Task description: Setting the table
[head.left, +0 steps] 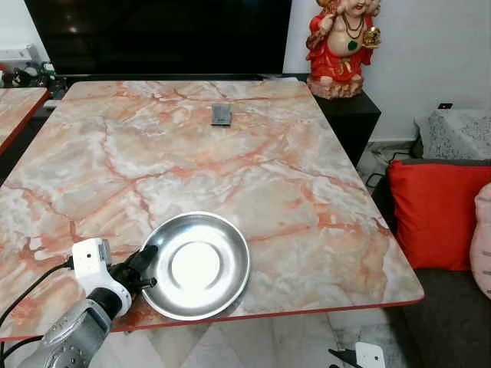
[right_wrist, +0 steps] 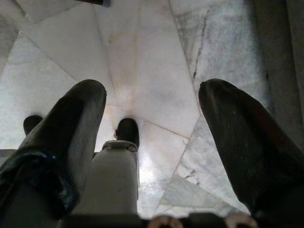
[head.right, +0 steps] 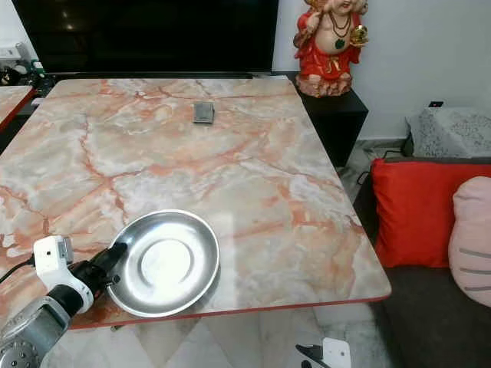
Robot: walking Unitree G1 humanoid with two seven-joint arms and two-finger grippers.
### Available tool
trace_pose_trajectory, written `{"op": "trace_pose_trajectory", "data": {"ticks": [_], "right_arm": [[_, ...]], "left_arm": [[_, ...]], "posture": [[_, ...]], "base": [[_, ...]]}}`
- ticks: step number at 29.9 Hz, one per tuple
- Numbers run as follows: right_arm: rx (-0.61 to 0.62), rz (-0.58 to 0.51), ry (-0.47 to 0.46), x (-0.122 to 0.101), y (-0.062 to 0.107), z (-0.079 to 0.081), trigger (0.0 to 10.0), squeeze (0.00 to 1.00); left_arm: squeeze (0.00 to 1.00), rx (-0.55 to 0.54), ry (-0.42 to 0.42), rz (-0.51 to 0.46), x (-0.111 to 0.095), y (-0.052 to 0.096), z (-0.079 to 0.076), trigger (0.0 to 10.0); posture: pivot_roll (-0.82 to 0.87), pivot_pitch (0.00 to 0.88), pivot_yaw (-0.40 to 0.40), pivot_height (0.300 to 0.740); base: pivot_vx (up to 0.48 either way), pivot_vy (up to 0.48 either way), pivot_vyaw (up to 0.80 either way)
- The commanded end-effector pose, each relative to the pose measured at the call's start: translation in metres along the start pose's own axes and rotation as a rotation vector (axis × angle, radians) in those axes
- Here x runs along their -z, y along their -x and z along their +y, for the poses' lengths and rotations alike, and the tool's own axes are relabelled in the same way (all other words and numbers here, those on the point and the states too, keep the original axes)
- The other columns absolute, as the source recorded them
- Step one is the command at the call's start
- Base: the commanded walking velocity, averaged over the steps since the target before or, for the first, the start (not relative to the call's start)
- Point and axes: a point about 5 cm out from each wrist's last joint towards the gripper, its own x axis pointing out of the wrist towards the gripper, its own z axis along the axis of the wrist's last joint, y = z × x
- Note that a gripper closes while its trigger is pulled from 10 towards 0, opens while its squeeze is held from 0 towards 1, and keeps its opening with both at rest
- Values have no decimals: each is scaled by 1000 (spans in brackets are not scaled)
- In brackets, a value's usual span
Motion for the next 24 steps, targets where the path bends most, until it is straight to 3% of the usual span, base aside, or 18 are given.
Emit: {"op": "trace_pose_trajectory", "data": {"ticks": [1, 9, 11, 12, 13, 21, 24], "right_arm": [[9, 34, -3, 9, 2, -5, 10000, 0], [13, 40, -5, 10, 2, -5, 10000, 0], [11, 40, -4, 9, 2, -3, 10000, 0], [11, 40, -4, 9, 2, -3, 10000, 0], [11, 40, -3, 9, 1, -2, 10000, 0], [6, 38, 3, 7, 1, 1, 10000, 0], [3, 37, 5, 6, 0, 3, 10000, 0]], "left_arm": [[710, -2, -17, 19, 2, 1, -1, 10000], [663, 1, -23, 3, -1, 2, -1, 10000], [353, 7, -29, -26, -6, 3, -2, 10000], [353, 7, -29, -26, -6, 3, -2, 10000], [0, 11, -34, -53, -11, 4, -1, 10000], [0, 21, -34, -132, -26, 11, 2, 10000], [0, 23, -35, -215, -35, 15, 1, 10000]], "posture": [[127, 104, -47, 740], [128, 106, -49, 740], [127, 106, -50, 740], [127, 106, -50, 740], [127, 106, -52, 740], [130, 109, -55, 740], [127, 109, -56, 740]], "base": [[0, 0, 0], [0, 0, 0], [0, 0, 0], [0, 0, 0], [0, 0, 0], [0, 0, 0], [0, 0, 0]]}}
